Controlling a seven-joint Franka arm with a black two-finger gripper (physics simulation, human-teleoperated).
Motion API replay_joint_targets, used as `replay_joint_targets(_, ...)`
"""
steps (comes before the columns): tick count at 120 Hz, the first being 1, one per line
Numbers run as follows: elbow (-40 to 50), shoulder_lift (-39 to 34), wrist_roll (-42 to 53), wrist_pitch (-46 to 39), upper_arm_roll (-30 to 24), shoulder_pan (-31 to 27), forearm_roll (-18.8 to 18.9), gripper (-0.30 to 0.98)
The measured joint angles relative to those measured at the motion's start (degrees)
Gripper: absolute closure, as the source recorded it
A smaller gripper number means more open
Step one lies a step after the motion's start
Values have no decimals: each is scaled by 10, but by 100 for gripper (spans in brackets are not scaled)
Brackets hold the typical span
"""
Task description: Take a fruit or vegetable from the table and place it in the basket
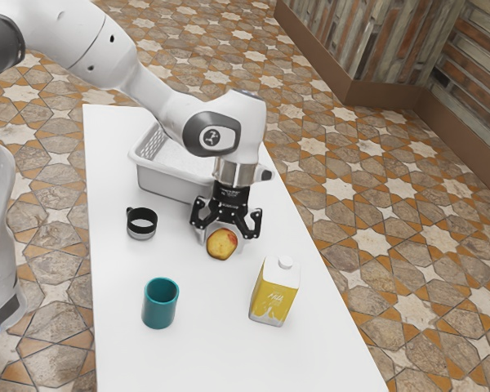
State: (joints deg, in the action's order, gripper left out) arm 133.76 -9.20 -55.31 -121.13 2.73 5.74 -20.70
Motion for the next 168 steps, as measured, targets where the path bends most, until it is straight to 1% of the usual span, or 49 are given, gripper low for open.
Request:
replay_joint_targets(12, -3, -2, -1, -1, -2, 0, 0, 18)
replay_joint_targets(28, -5, -3, -2, -1, -4, 0, 1, 30)
replay_joint_targets(43, -6, -5, -6, -1, -4, 0, 1, 33)
replay_joint_targets(54, -21, -22, -12, -1, -7, 0, 6, 34)
replay_joint_targets(69, -76, -54, -20, 9, -6, -8, 38, 37)
replay_joint_targets(78, -93, -103, -26, 25, -2, -29, 69, 38)
replay_joint_targets(85, -97, -133, -30, 41, 15, -50, 89, 40)
replay_joint_targets(94, -99, -150, -34, 63, 42, -81, 105, 43)
replay_joint_targets(107, -99, -147, -34, 90, 59, -144, 115, 42)
replay_joint_targets(116, -113, -121, -28, 103, 62, -176, 119, 42)
replay_joint_targets(134, -162, -58, -5, 118, 68, -219, 122, 43)
replay_joint_targets(150, -169, -37, 16, 125, 76, -228, 121, 42)
replay_joint_targets(159, -168, -34, 28, 127, 76, -227, 118, 26)
replay_joint_targets(168, -167, -35, 38, 128, 89, -225, 115, 15)
